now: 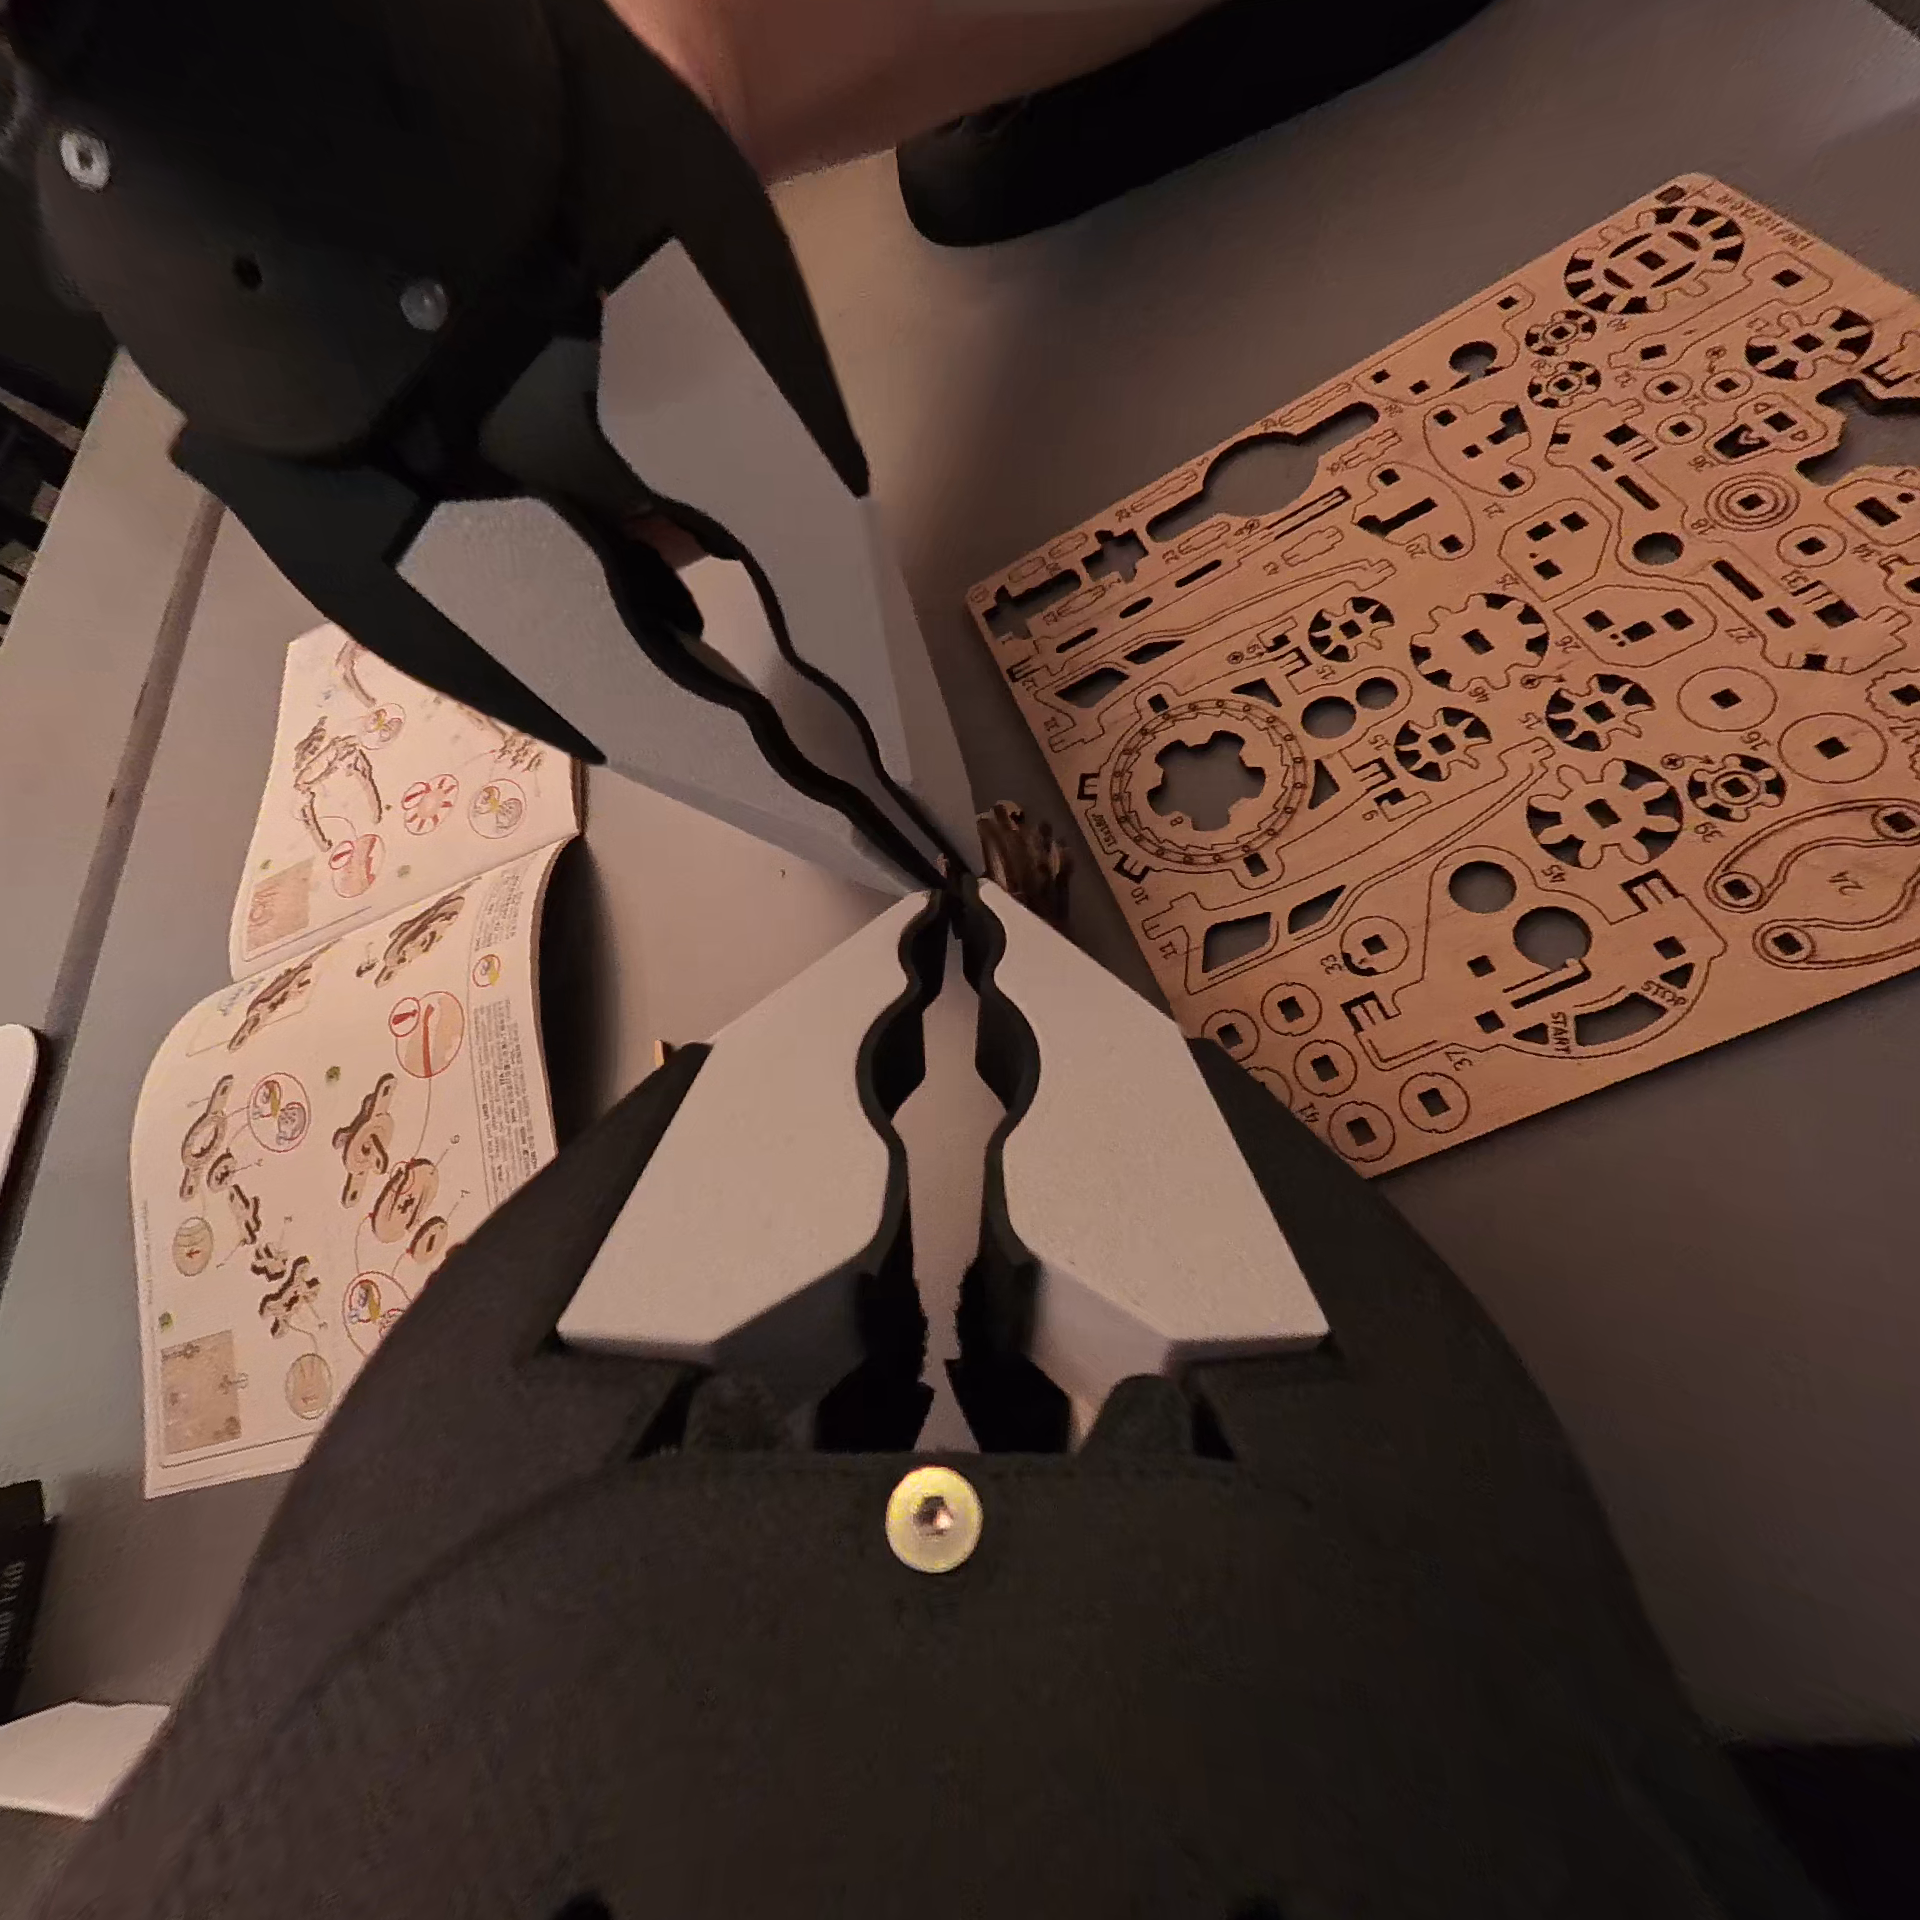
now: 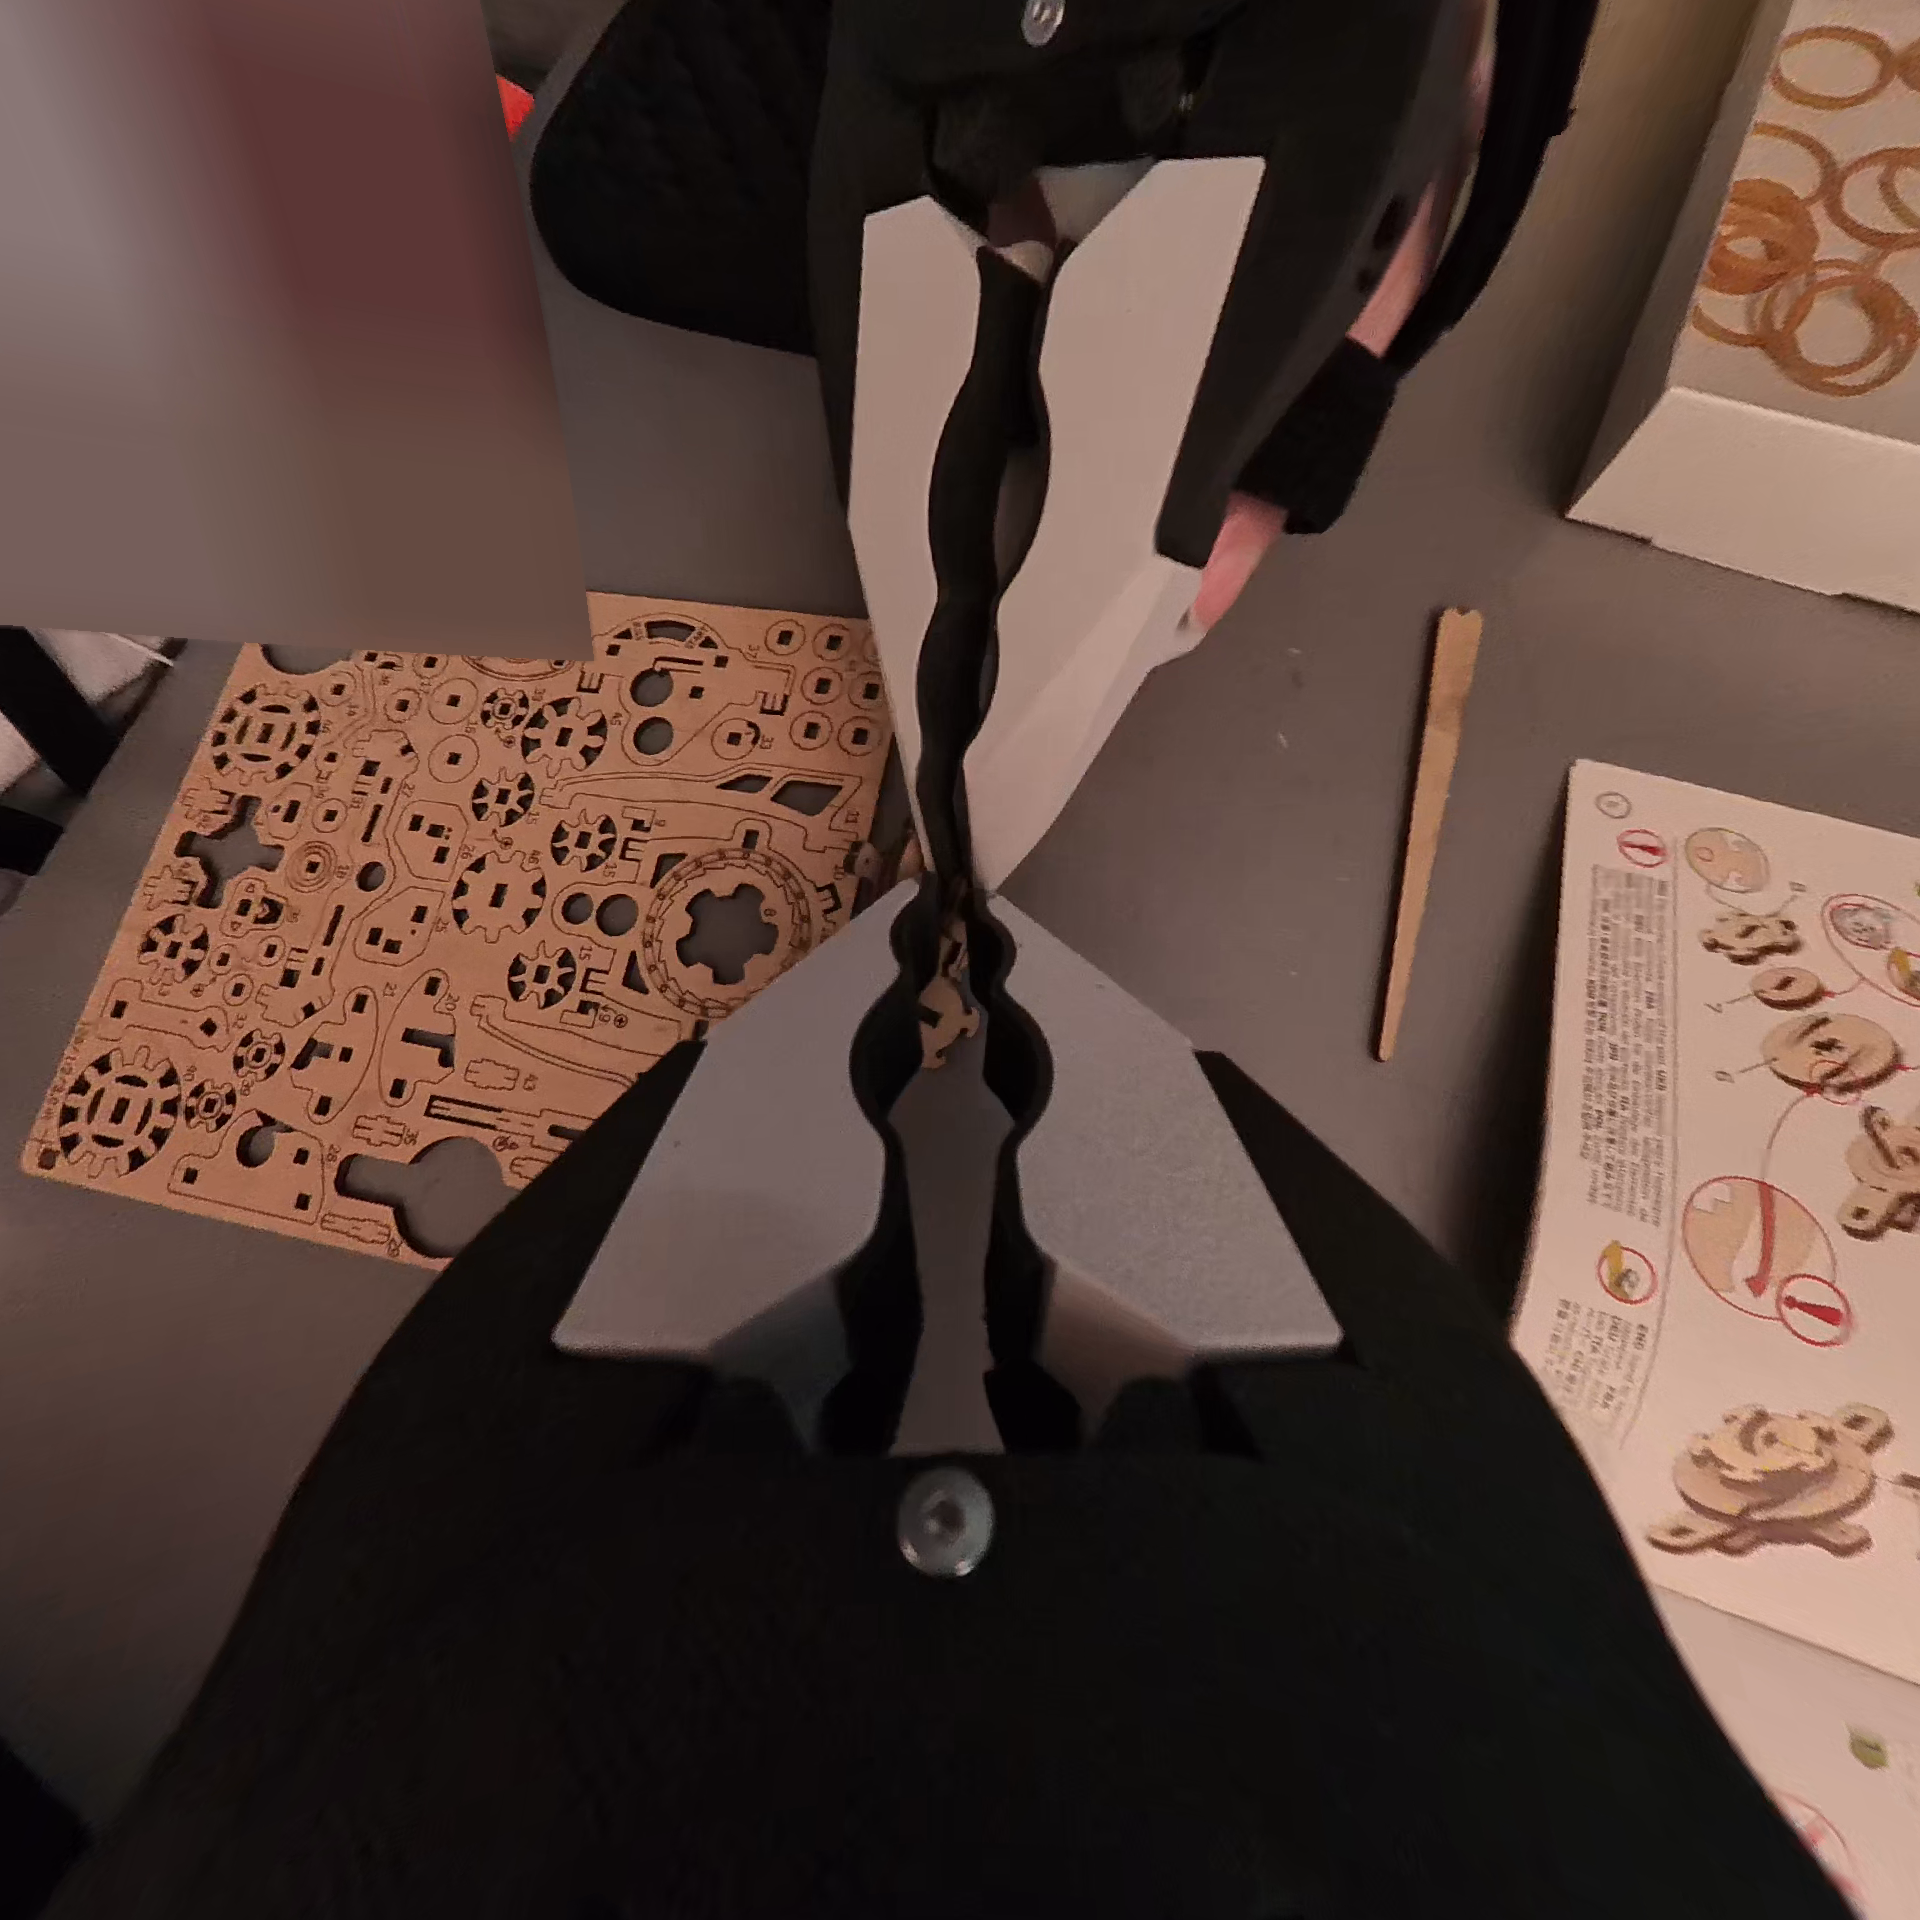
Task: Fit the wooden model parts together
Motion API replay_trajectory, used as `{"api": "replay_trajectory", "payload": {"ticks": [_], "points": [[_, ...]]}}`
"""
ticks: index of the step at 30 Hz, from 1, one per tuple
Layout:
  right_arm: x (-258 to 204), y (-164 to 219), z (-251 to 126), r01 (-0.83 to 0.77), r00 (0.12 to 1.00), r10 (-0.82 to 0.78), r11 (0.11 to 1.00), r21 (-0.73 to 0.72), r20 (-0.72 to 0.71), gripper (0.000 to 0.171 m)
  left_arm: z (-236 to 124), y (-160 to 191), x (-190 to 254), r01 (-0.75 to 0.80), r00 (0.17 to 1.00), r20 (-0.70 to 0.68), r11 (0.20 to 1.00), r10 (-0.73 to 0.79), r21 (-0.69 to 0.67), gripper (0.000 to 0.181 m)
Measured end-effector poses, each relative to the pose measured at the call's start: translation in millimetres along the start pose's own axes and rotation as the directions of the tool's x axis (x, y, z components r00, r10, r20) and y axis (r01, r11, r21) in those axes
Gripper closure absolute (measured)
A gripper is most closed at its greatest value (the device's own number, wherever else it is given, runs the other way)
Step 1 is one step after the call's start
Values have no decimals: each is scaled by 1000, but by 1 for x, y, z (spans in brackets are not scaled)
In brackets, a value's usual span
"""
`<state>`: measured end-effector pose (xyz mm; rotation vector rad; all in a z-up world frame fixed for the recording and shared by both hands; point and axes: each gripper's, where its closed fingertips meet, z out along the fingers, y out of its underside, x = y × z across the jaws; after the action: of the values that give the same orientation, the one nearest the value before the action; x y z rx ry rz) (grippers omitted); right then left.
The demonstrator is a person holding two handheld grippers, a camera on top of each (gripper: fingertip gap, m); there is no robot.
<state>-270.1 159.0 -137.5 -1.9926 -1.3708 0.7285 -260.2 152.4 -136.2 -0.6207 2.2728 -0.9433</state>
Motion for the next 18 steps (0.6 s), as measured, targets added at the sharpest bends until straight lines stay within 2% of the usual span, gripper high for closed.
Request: {"api": "replay_trajectory", "payload": {"ticks": [3,12,18], "points": [[1,-1,-1,-5,1000,4,1000,30,15,168,0,0,0,-34,999,17,999,34,-2,181],[6,-1,-1,250,942,-255,967,-50,-219,168,-5,-1,-8,4,998,67,999,-7,46,171],[7,1,1,272,929,-283,959,-79,-238,168,-7,3,-6,-12,998,55,999,10,44,181]]}}
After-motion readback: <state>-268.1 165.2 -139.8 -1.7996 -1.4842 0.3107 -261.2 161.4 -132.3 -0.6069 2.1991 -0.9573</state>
